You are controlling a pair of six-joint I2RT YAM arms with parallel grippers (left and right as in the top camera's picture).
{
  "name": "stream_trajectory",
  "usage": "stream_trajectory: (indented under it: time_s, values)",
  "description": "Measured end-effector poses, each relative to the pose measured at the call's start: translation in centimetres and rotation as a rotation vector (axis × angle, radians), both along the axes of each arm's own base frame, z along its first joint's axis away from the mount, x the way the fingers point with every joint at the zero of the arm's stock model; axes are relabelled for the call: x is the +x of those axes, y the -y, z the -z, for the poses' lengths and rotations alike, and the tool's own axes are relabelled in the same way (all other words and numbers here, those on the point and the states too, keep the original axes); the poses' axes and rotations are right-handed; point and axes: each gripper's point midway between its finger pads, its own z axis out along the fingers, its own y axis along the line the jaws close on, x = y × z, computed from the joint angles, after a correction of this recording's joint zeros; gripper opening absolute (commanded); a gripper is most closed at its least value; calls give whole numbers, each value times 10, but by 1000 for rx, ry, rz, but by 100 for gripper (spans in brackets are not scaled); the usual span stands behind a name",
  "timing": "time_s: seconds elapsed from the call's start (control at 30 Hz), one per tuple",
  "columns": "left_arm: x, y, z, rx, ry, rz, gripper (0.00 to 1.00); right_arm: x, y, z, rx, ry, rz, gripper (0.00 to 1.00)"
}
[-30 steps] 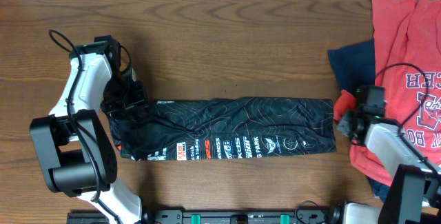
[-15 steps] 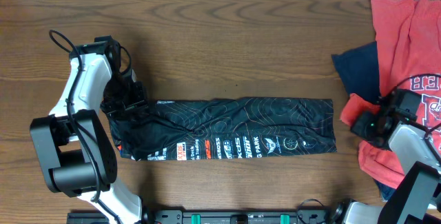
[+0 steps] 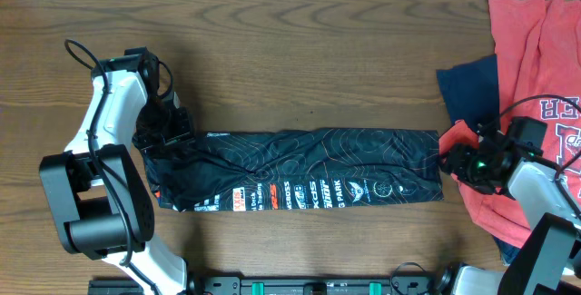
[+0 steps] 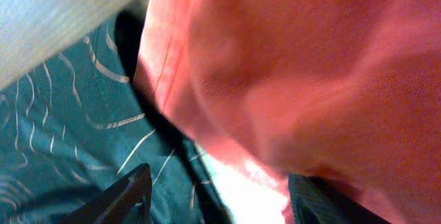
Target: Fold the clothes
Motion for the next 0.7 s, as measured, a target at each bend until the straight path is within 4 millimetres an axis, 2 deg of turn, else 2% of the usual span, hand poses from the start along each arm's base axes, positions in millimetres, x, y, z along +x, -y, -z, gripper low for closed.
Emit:
stream_trajectory:
  time_s: [0.17, 0.4, 0.57, 0.7]
  values:
    - [0, 0, 0, 0, 0, 0, 57, -3, -16, 1, 13, -22, -50, 59]
    - [0, 0, 0, 0, 0, 0, 57, -4, -17, 0, 14, -37, -49, 58]
    - [0, 0, 0, 0, 0, 0, 58, -1, -17, -9, 18, -45, -52, 57]
    - [0, 0, 0, 0, 1, 0, 58, -1, -26, -12, 24, -52, -90, 57]
